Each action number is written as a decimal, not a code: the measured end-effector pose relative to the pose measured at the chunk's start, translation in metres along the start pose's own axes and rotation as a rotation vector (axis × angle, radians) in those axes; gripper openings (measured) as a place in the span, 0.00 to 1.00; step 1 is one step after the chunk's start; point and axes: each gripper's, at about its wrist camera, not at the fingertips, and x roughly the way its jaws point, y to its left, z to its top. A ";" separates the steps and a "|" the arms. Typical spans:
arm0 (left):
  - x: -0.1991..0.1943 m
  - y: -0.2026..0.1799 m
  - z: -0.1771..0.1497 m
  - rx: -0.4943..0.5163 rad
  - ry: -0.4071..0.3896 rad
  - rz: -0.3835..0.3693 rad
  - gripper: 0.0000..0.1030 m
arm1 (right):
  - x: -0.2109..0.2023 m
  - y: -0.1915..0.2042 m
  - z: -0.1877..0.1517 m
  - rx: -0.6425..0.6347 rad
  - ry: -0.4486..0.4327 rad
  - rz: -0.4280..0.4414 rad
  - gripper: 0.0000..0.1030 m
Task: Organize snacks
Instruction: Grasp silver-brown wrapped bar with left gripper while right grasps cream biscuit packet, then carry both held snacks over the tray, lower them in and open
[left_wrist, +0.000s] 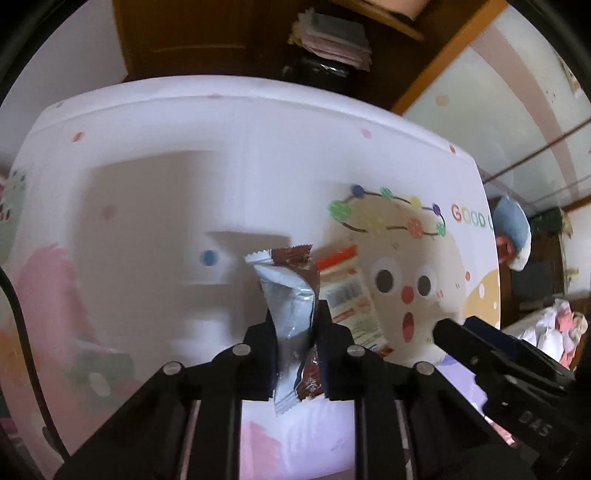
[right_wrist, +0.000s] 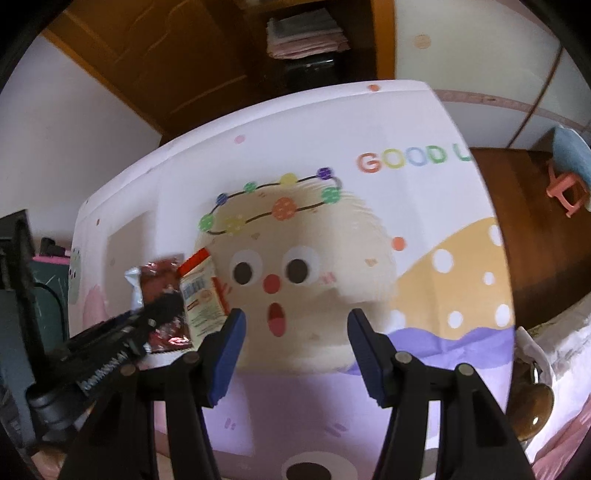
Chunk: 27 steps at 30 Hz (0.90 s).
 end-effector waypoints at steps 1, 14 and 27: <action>-0.006 0.006 -0.001 -0.010 -0.012 -0.007 0.13 | 0.003 0.005 0.001 -0.012 0.007 0.009 0.56; -0.082 0.067 -0.019 -0.082 -0.118 0.013 0.12 | 0.050 0.090 0.005 -0.199 0.114 -0.045 0.59; -0.122 0.086 -0.048 -0.074 -0.146 0.050 0.13 | 0.050 0.142 -0.010 -0.362 0.103 -0.208 0.46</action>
